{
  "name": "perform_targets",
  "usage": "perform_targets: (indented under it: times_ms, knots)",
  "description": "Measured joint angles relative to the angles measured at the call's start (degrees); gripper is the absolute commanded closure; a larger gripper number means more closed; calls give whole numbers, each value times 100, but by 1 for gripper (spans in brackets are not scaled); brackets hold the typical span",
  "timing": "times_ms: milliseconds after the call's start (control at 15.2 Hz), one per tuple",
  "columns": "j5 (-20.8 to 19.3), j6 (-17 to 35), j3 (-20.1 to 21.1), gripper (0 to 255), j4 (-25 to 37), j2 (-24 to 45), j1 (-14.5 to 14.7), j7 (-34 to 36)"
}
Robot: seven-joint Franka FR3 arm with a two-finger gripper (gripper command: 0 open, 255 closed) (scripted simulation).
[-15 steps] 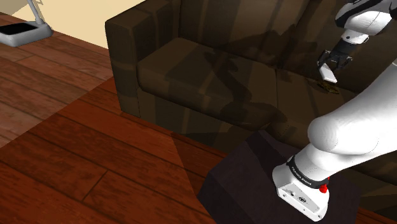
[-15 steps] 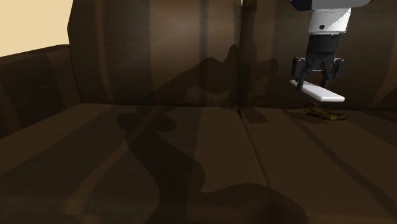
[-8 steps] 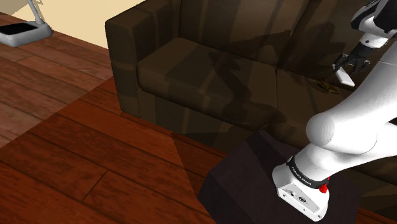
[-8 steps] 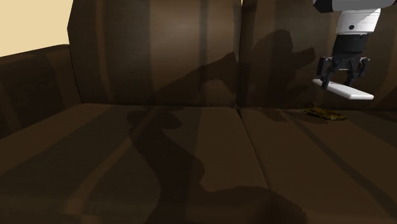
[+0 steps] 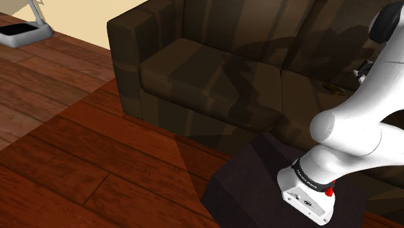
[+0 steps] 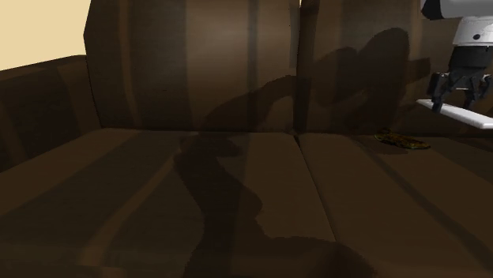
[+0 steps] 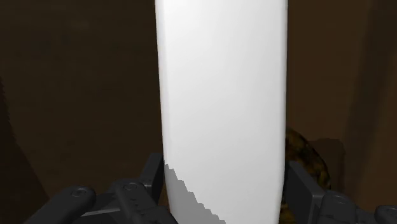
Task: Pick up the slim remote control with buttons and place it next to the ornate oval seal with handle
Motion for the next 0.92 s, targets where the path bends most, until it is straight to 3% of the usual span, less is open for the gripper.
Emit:
perform_targets:
  times_ms: [264,726,924]
  knots:
    - [342,-588,42,255,978,671,-657,-411]
    - [530,-116,17,255,741,905,-621,-541]
    - [593,357,6,255,545,951,-590,-602]
